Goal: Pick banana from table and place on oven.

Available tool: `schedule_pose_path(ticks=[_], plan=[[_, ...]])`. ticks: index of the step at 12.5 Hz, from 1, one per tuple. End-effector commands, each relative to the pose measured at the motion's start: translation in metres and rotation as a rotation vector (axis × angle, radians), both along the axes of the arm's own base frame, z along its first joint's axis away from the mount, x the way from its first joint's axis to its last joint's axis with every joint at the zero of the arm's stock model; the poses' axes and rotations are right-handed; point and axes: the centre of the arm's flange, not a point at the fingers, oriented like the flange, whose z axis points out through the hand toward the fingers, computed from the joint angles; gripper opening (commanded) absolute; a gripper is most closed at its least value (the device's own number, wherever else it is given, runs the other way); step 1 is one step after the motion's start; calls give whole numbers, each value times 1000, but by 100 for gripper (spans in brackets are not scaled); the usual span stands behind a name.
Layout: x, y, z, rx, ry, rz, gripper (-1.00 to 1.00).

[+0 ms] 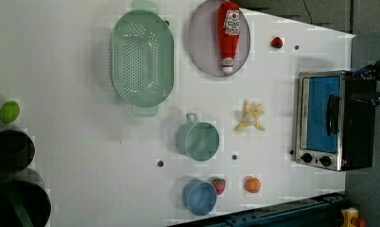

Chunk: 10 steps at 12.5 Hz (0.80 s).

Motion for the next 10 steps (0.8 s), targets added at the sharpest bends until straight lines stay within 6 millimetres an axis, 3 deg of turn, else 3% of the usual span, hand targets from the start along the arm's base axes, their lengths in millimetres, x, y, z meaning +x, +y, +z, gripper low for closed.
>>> schedule_pose_path(ticks=[1,3,6,10], plan=[[-146,-14,86,-13,-53,-51,59],[-146,-14,81,-13,-43,-51,100],[-141,-14,58,-12,-14,-51,100],[-112,-18,-11,-12,-6,-56,100]])
